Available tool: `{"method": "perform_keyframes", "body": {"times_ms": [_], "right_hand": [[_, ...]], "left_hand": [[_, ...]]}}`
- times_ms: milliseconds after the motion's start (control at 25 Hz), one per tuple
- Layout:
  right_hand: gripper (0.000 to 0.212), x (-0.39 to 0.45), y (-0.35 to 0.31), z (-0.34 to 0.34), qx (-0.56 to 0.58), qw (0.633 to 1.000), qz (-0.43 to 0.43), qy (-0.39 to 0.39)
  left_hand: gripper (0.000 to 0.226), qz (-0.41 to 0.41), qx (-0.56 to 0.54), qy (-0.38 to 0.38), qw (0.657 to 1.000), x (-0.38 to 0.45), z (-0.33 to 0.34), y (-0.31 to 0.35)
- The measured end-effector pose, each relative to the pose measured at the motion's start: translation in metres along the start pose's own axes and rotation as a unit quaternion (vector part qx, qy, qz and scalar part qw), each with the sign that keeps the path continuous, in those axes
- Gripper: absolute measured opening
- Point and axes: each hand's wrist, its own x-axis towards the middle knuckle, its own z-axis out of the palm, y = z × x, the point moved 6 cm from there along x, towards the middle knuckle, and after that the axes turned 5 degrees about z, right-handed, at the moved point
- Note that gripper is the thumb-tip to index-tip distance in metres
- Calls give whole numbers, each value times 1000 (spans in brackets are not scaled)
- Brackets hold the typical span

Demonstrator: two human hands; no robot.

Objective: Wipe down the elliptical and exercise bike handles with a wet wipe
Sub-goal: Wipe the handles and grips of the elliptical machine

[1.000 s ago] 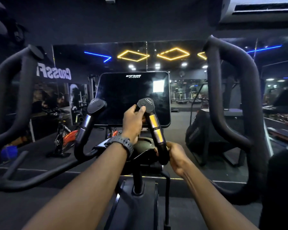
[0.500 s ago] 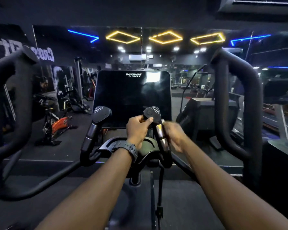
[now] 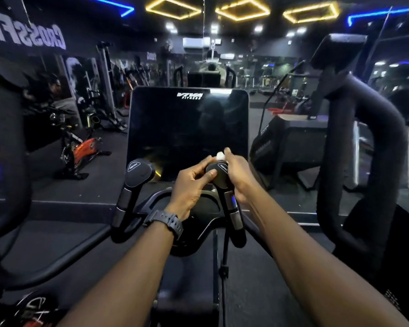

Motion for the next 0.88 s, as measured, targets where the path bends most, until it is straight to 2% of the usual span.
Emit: {"method": "perform_keyframes", "body": {"times_ms": [160, 360, 520, 640, 760, 880], "right_hand": [[45, -6, 21, -9, 8, 998, 4, -60], [66, -5, -18, 5, 29, 994, 1, -109], [52, -27, 11, -9, 9, 991, -54, -124], [47, -20, 10, -8, 30, 993, -37, -109], [38, -8, -10, -1, 30, 993, -70, -90], [32, -23, 10, -15, 57, 992, -91, -63]], "left_hand": [[40, -2, 6, 6, 1000, -2, -5, -2], [37, 31, 5, 7, 999, -8, -1, 4], [34, 26, -1, 35, 999, -12, 1, 3], [36, 25, 14, 31, 999, -10, -1, -1], [38, 33, 43, 47, 997, -11, -1, 0], [39, 44, 76, 43, 995, -13, -1, 6]]}}
